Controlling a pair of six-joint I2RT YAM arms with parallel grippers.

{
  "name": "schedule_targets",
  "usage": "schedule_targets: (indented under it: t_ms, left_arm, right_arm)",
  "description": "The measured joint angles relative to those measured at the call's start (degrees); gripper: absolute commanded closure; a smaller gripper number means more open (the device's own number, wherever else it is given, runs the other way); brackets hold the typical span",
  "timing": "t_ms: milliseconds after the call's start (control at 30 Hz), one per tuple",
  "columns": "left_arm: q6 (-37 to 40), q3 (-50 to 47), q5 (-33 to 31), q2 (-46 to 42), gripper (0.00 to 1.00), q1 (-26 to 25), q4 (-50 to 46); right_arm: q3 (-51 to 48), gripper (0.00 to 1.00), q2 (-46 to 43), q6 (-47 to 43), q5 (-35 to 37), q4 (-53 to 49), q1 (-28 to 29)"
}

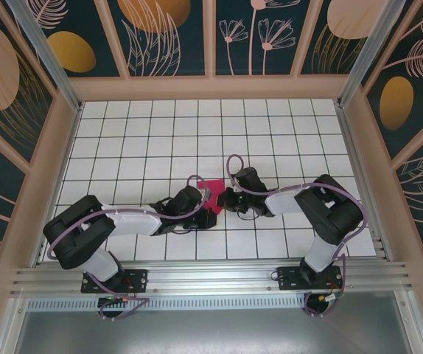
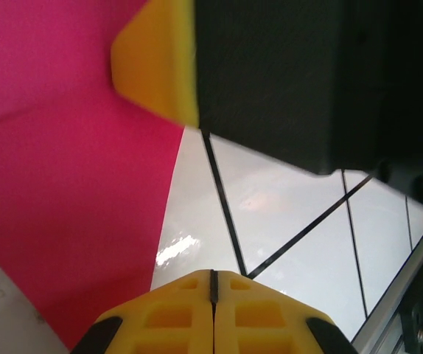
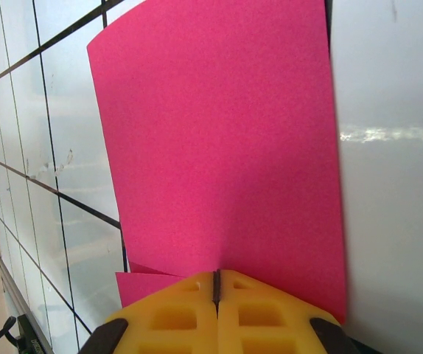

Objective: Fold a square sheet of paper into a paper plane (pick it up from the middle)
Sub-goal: Third fold the triangle at the center of the table.

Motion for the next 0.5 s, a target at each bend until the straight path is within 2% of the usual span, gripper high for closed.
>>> schedule_targets:
  t_ms: [500]
  left_arm:
    - [2.6, 0.5, -6.7, 0.8, 0.96, 0.0, -6.2]
  right_arm:
    - [0.3, 0.84, -2.9, -1.1, 1.0, -3.7, 0.8]
